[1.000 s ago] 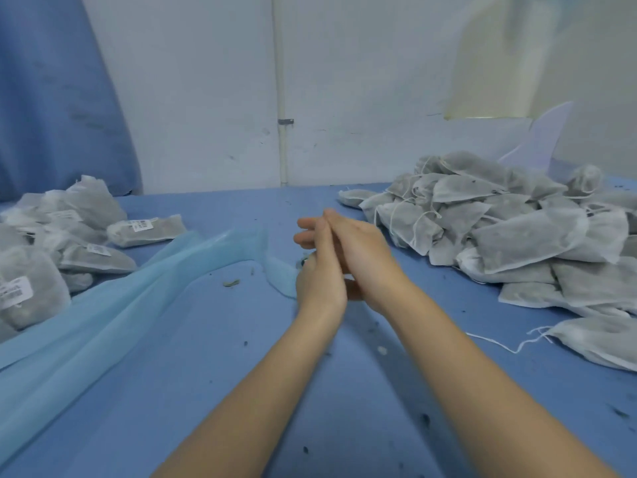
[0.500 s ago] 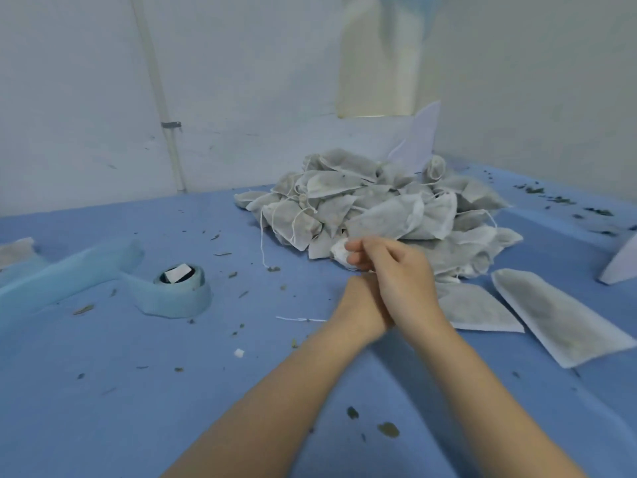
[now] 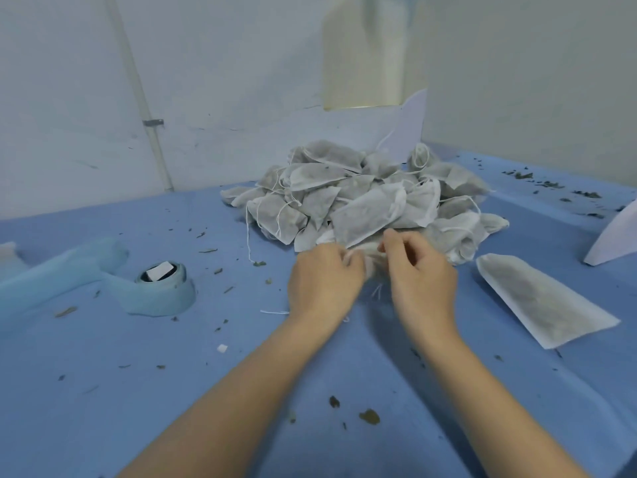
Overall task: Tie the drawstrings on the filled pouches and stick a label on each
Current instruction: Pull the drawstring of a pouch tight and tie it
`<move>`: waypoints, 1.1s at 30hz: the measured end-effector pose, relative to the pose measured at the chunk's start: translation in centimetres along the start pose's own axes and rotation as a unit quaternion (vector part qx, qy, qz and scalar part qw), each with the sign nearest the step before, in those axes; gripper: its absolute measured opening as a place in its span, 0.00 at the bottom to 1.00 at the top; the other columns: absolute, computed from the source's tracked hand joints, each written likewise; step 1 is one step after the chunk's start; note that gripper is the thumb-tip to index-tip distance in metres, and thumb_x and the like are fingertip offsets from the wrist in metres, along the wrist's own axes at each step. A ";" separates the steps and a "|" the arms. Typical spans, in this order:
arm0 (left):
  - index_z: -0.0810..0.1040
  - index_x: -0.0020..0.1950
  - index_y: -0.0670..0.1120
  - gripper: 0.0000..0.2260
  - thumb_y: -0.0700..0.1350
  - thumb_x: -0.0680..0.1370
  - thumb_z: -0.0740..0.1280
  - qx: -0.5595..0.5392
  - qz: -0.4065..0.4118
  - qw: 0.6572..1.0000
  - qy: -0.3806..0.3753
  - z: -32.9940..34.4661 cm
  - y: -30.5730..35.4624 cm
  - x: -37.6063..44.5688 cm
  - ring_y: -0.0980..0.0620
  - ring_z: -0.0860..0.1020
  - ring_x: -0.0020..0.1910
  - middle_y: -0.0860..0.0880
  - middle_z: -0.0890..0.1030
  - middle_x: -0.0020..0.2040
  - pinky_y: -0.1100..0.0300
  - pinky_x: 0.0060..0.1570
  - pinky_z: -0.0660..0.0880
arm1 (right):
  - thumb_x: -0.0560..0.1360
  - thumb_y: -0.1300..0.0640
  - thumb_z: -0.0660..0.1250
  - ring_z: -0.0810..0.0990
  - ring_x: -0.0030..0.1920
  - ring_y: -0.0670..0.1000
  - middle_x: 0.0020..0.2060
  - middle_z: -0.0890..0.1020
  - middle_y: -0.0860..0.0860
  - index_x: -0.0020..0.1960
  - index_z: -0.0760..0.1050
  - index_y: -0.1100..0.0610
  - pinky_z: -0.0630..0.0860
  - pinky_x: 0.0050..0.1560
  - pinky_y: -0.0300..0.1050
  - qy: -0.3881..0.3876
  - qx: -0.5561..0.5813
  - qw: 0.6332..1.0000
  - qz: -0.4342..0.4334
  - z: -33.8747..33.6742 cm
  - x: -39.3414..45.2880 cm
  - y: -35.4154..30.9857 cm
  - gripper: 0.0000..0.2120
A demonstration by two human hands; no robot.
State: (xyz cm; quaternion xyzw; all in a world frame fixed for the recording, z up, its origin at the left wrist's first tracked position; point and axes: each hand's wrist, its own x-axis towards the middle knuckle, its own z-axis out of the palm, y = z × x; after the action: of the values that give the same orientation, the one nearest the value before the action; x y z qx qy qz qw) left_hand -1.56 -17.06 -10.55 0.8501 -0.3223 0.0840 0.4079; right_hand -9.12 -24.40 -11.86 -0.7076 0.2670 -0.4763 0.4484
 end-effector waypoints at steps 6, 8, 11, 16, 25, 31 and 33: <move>0.79 0.33 0.50 0.13 0.56 0.73 0.65 -0.074 -0.007 0.996 0.056 -4.0 -1.1 -0.5 0.59 0.77 0.37 0.57 0.81 0.32 0.66 0.38 0.71 | 0.78 0.44 0.63 0.82 0.37 0.49 0.36 0.84 0.52 0.44 0.81 0.59 0.80 0.37 0.45 -0.202 0.136 0.960 0.140 2.5 -0.1 -1.7 0.18; 0.80 0.36 0.50 0.10 0.50 0.74 0.63 -0.056 0.027 0.997 0.047 -4.9 -1.8 -0.4 0.57 0.77 0.38 0.55 0.81 0.34 0.65 0.40 0.72 | 0.79 0.47 0.63 0.83 0.37 0.49 0.39 0.85 0.55 0.49 0.81 0.62 0.78 0.35 0.40 -0.258 0.195 0.931 0.168 3.2 0.0 -2.3 0.18; 0.82 0.42 0.48 0.06 0.41 0.72 0.65 0.033 0.113 0.991 0.059 -6.2 -3.3 0.1 0.52 0.73 0.47 0.51 0.80 0.42 0.64 0.45 0.66 | 0.80 0.55 0.60 0.82 0.35 0.51 0.39 0.84 0.58 0.49 0.79 0.65 0.77 0.34 0.39 -0.296 0.238 0.904 0.194 4.0 0.2 -2.9 0.14; 0.74 0.48 0.50 0.14 0.50 0.66 0.72 0.022 0.185 0.982 0.009 -8.1 -4.9 0.9 0.56 0.62 0.55 0.55 0.67 0.55 0.77 0.49 0.59 | 0.79 0.63 0.59 0.67 0.23 0.47 0.25 0.74 0.53 0.42 0.72 0.64 0.66 0.25 0.38 -0.353 0.233 0.882 0.208 4.8 1.1 -3.6 0.08; 0.61 0.67 0.50 0.21 0.41 0.75 0.59 0.165 0.140 0.973 -0.083 -7.9 -6.4 0.6 0.48 0.71 0.39 0.53 0.71 0.39 0.57 0.32 0.62 | 0.76 0.54 0.65 0.61 0.25 0.45 0.23 0.67 0.44 0.37 0.81 0.53 0.59 0.24 0.35 -0.377 0.067 0.917 0.112 5.9 1.5 -3.1 0.11; 0.72 0.56 0.57 0.13 0.59 0.79 0.53 0.257 0.154 0.949 -0.095 -7.2 -7.1 -0.2 0.48 0.76 0.46 0.50 0.75 0.42 0.58 0.38 0.67 | 0.77 0.49 0.65 0.70 0.25 0.39 0.21 0.73 0.42 0.36 0.76 0.50 0.65 0.29 0.31 -0.260 -0.004 0.965 0.028 6.7 1.5 -1.6 0.11; 0.70 0.49 0.53 0.14 0.58 0.81 0.50 0.270 0.157 0.948 -0.059 -7.0 -7.5 -0.1 0.47 0.75 0.45 0.51 0.72 0.41 0.57 0.38 0.65 | 0.77 0.48 0.64 0.69 0.23 0.40 0.19 0.72 0.42 0.31 0.77 0.52 0.64 0.27 0.28 -0.231 -0.065 0.970 -0.029 6.5 1.4 -1.4 0.17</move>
State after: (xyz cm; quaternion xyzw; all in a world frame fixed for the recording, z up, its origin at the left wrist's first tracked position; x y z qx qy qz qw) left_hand 3.80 -8.32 -10.83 0.8707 -0.4402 0.1807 0.1248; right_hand -2.69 -22.40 -10.98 -0.8335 0.1664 -0.2943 0.4370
